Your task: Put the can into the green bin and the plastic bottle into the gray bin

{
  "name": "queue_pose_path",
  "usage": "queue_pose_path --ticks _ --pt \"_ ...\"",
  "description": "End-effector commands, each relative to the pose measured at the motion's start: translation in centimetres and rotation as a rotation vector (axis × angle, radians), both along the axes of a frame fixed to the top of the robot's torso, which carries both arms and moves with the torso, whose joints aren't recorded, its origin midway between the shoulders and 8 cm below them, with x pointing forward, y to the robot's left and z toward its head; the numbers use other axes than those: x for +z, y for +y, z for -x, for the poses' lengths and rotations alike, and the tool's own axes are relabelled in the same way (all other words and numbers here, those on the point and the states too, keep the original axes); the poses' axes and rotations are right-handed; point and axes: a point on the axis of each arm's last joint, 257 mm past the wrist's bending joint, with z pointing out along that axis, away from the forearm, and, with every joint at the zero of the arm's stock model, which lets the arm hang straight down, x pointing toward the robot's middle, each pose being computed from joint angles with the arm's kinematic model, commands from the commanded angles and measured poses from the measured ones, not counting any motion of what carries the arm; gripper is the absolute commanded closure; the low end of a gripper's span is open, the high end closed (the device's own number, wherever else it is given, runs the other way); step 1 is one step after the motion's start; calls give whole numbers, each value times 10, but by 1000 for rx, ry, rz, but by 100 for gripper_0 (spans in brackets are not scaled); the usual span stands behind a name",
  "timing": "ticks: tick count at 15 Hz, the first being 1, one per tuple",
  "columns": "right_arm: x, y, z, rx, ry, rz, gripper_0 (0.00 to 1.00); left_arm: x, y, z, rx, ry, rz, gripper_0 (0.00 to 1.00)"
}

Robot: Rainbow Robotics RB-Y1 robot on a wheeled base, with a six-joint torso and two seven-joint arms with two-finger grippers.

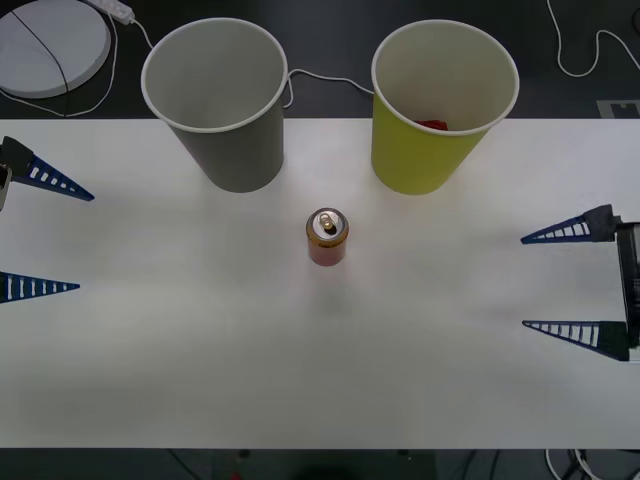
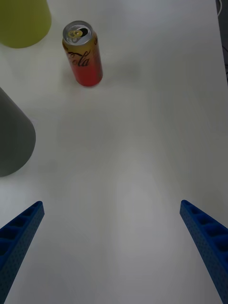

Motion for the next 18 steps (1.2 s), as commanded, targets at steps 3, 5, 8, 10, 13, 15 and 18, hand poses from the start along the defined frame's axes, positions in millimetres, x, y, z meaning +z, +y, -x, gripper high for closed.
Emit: queue_pose_path --ticks 3,5,8,10,13,15,18 --pt "-22 23 -12 -52 34 -113 0 0 0 0 0 0 0 0" --pt "-31 34 -17 -72 24 -172 0 0 0 0 0 0 0 0" --pt "-48 47 -31 -121 -28 -238 0 0 0 0 0 0 0 0" --pt "-54 56 -36 -147 -33 -272 0 0 0 0 0 0 0 0" --pt "-62 75 -42 -175 -29 -330 0 0 0 0 0 0 0 0" --pt "-68 85 -46 -191 -10 -372 0 0 0 0 0 0 0 0" --pt "-77 102 -53 -235 -41 -438 0 0 0 0 0 0 0 0"
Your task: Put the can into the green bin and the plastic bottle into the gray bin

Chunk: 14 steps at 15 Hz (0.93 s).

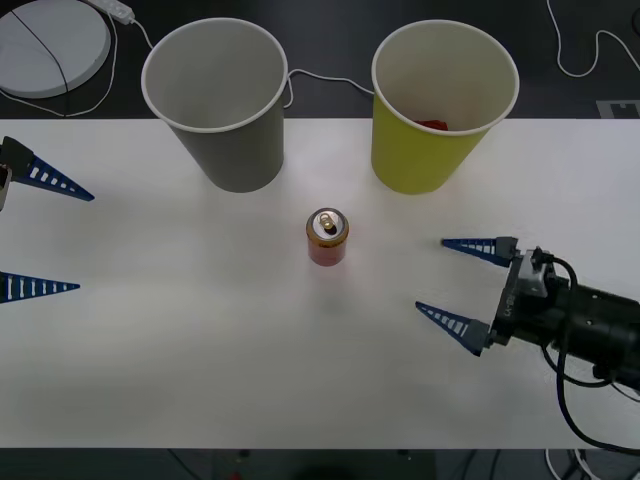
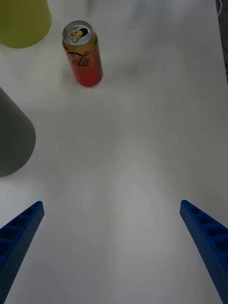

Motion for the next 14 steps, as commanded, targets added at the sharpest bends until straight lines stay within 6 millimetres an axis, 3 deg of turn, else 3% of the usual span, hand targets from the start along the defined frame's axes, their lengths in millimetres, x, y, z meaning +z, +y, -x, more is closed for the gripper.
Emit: queue_pose_path --ticks 1,14 --pt "-9 14 -7 -54 -21 -47 0 0 0 0 0 0 0 0" --pt "-30 81 -36 -181 -14 -90 0 0 0 0 0 0 0 0"
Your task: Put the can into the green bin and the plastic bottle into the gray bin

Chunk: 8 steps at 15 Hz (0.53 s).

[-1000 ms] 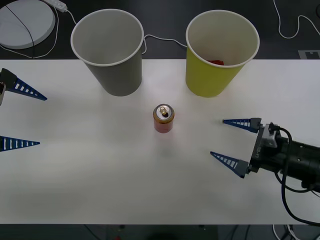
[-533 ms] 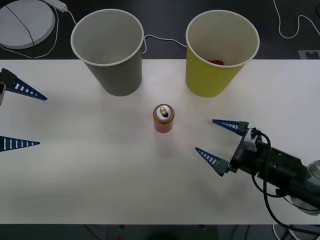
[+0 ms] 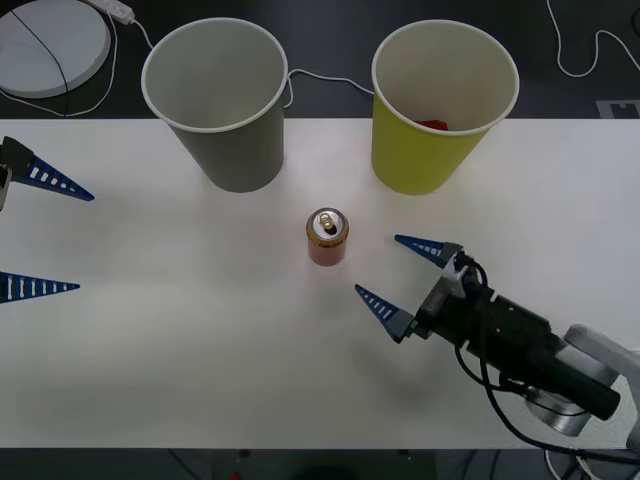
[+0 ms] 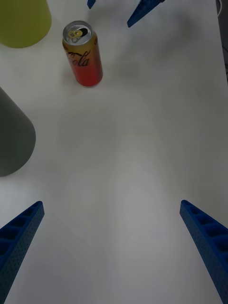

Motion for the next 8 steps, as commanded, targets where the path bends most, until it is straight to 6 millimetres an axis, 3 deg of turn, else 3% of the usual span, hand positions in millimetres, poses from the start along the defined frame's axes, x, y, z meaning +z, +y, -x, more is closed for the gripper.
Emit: queue_pose_path --ticks 1,8 --pt "-1 13 -9 -6 -6 30 0 0 0 0 0 0 0 0" --pt "-12 55 -39 -6 9 67 0 0 0 0 0 0 0 0"
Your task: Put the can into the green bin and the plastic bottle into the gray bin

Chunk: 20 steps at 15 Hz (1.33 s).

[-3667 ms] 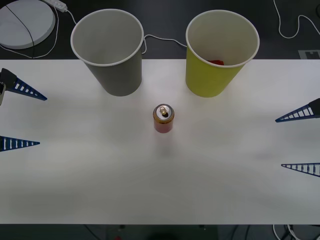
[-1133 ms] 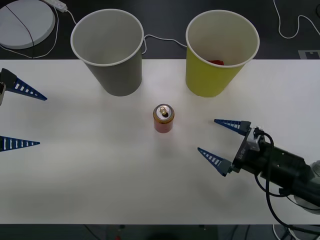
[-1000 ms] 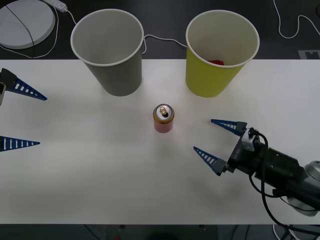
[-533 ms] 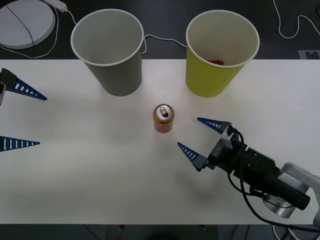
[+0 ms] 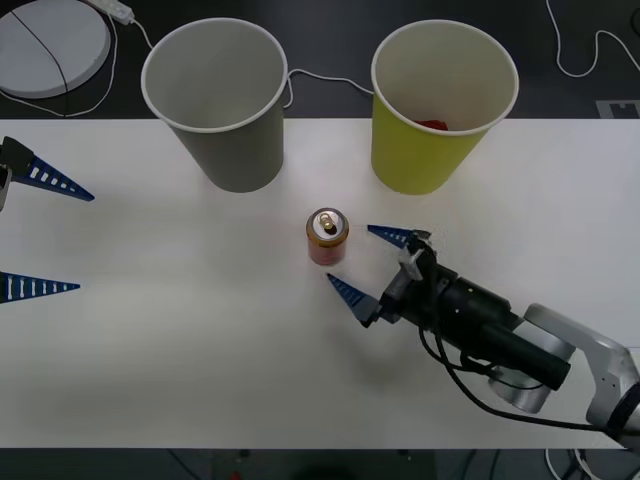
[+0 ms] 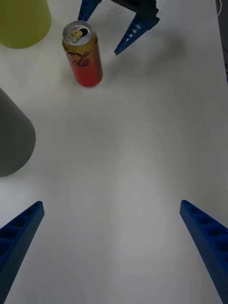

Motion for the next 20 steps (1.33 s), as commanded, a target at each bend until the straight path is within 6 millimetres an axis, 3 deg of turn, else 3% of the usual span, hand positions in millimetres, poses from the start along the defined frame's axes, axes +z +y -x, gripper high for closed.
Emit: queue_pose_path --ticks 1,4,7,13,15,16,20 --pt "-10 21 -23 13 -2 -9 0 0 0 0 0 0 0 0" --pt "-13 45 -43 17 -4 -29 0 0 0 0 0 0 0 0" --pt "-10 60 -50 22 -14 -31 0 0 0 0 0 0 0 0" --pt "-5 64 -52 33 -33 -20 2 0 0 0 0 0 0 0" --pt "-3 63 -52 37 -38 -22 80 0 0 0 0 0 0 0" --pt "-4 62 -52 37 -38 -22 96 0 0 0 0 0 0 0" --pt "-1 58 -51 44 -38 -31 100 0 0 0 0 0 0 0"
